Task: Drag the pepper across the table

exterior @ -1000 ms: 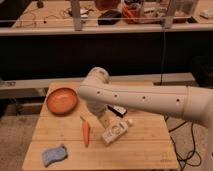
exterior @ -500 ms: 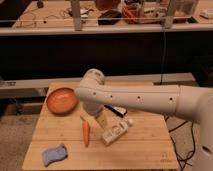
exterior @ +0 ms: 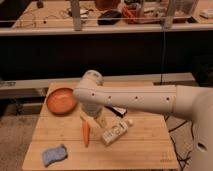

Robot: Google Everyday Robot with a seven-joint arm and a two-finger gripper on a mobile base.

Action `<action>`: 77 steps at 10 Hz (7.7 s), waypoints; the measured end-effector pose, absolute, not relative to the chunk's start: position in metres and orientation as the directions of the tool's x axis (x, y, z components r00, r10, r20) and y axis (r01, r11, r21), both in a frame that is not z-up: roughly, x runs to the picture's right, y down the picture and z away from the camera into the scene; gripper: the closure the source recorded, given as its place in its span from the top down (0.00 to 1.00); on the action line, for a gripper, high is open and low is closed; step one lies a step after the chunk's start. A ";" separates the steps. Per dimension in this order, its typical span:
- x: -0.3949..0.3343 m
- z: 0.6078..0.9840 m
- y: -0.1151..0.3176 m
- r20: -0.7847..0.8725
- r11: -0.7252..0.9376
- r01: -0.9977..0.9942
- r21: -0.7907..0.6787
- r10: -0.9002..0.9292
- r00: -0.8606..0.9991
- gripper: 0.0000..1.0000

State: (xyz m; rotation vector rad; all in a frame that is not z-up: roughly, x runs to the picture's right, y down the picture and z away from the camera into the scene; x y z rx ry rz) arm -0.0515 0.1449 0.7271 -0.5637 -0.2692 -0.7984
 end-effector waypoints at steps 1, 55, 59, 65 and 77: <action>-0.055 0.730 0.147 0.440 0.551 0.750 -0.366 -0.607 0.661 0.80; -0.076 0.793 0.241 0.632 0.339 0.914 -0.221 -0.664 0.399 0.05; -0.073 0.791 0.236 0.633 0.359 0.907 -0.220 -0.655 0.413 0.27; -0.072 0.806 0.194 0.642 0.476 0.848 -0.231 -0.581 0.501 0.80; -0.104 0.843 0.227 0.619 0.513 0.750 -0.417 -0.444 0.648 0.80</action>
